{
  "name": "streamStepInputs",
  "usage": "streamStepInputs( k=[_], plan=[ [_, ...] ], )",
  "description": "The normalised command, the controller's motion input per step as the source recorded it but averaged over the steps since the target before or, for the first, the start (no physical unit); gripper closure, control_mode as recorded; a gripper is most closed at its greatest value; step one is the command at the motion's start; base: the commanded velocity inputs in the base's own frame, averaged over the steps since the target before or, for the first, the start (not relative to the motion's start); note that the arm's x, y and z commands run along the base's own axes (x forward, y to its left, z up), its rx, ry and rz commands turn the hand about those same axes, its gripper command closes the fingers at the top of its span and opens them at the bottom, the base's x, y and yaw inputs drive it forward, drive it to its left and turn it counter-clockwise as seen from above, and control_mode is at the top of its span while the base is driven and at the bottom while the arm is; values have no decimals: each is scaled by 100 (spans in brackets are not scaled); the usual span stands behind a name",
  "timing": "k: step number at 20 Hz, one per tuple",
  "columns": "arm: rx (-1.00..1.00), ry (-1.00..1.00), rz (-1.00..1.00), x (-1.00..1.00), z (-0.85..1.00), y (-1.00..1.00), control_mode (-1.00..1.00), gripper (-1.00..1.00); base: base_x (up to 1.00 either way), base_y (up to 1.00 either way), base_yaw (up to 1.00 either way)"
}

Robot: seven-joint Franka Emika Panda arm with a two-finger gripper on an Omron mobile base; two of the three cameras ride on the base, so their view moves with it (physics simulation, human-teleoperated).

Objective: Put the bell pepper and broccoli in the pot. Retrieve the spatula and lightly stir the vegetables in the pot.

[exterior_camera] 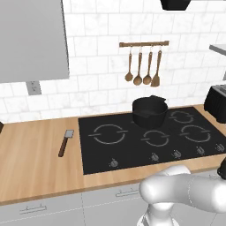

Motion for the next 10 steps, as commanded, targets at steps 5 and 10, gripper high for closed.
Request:
streamStepInputs(
  k=[5, 10],
  plan=[
    [0, 6, 0, 15, -15, -21, -100, -100, 0, 0, 0],
    [0, 1, 0, 13, -18, -12, -100, -100, 0, 0, 0]
  ],
)
